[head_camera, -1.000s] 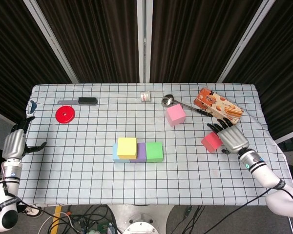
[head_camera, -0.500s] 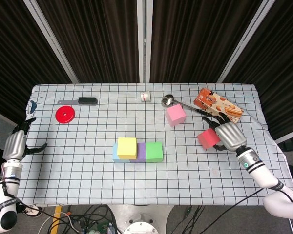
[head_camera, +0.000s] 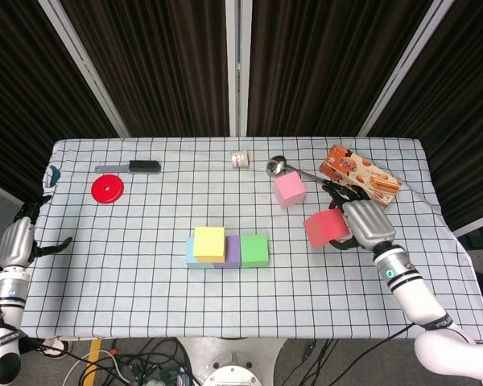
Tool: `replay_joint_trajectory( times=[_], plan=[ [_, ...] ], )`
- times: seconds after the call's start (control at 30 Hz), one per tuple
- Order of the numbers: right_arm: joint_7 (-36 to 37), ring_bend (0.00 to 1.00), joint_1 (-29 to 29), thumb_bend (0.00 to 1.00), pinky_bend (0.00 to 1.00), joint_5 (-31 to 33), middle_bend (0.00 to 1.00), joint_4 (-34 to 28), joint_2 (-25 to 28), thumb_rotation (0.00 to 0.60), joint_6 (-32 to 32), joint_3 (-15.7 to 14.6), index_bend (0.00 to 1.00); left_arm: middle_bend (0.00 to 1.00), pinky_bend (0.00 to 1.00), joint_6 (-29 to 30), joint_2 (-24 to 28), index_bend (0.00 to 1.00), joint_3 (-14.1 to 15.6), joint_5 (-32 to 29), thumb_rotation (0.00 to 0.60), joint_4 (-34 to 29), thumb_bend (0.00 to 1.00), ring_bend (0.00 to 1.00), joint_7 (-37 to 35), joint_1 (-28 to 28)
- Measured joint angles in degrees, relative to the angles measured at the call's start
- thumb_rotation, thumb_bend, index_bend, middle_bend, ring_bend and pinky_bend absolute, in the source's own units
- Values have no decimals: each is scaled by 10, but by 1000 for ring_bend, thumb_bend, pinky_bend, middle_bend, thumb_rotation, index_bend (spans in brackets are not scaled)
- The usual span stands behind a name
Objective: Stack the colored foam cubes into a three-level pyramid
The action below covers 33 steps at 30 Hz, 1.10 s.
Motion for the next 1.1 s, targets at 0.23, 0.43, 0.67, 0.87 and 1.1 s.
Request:
replay_joint_trajectory(
  times=[0.23,0.43,0.67,0.87,1.1],
  plan=[
    [-171,123,131,198,0,216,576,-51,-57,600,77,24,0,110,92,-7,13,113,-2,6,600,6,160,11,-33,14],
    [-255,135,228,199,0,316,589,-52,-145,600,153,48,0,110,91,-16,16,113,-2,7,600,17,160,11,-50,22],
    [-291,135,267,205,0,359,587,-56,-190,600,210,64,0,110,91,-25,15,113,-5,9,600,29,160,11,-66,26],
    [-314,135,286,212,0,381,588,-67,-218,600,255,71,0,110,91,-28,12,113,-6,12,600,32,160,11,-67,27],
    [-340,135,309,212,0,400,588,-65,-256,600,289,81,0,110,91,-29,12,113,-6,15,600,33,160,11,-73,32]
  ],
)
